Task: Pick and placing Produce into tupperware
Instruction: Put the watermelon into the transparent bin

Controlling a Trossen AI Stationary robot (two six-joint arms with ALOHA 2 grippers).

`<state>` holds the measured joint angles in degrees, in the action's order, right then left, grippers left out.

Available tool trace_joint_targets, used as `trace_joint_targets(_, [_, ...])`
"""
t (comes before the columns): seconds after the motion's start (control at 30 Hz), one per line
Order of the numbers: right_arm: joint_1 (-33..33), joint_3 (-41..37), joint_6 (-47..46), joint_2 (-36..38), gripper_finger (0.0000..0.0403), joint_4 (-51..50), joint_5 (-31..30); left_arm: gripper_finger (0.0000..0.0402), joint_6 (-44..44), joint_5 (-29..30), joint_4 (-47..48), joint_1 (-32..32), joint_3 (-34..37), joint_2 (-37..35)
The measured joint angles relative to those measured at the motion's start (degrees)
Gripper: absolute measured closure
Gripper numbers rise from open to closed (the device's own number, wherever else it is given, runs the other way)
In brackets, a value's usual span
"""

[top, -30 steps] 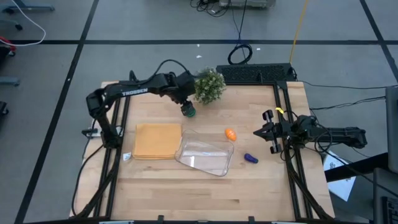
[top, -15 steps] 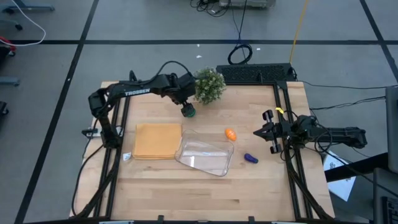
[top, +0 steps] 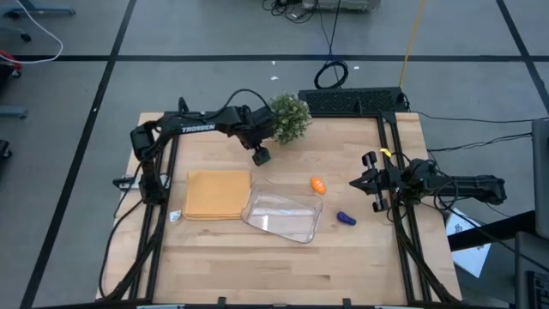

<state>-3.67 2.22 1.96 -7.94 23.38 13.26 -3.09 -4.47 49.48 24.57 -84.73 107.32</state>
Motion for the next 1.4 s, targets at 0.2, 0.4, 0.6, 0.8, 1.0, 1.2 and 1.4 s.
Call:
trace_joint_targets(0.2, [0.01, -0.01, -0.02, -0.39, 0.0403, -0.15, 0.0, 0.0082, 0.19, 0.06, -1.02, -0.42, -0.02, 1.53])
trace_joint_targets(0.4, [-0.01, 0.0, -0.02, -0.68, 0.0403, 0.06, 0.0, 0.0082, -1.06, 1.7, -1.7, -0.69, -0.01, 2.14])
trace_joint_targets(0.6, [-0.01, -0.01, -0.36, -0.77, 0.0403, -0.07, 0.0, 0.0082, 0.27, 6.69, -2.83, -1.86, 0.02, 2.57])
trace_joint_targets(0.8, [-0.01, -0.01, -0.95, -0.77, 0.0403, -0.03, 0.0, 0.0082, 7.0, 7.56, -2.94, -3.66, 0.0, 2.57])
trace_joint_targets(1.0, [0.01, 0.0, -1.27, -0.77, 0.0403, -0.04, 0.0, 0.0082, 8.53, 8.96, -2.9, -3.73, 0.0, 2.56])
trace_joint_targets(1.2, [0.01, -0.02, -1.29, -0.77, 0.0403, -0.02, 0.0, 0.0082, 3.4, 9.02, -2.61, -3.01, 0.0, 2.54])
trace_joint_targets(1.4, [0.01, 0.0, -1.29, -0.77, 0.0403, -0.02, 0.0, 0.0082, -5.44, 9.12, -2.53, -2.52, 0.0, 2.54])
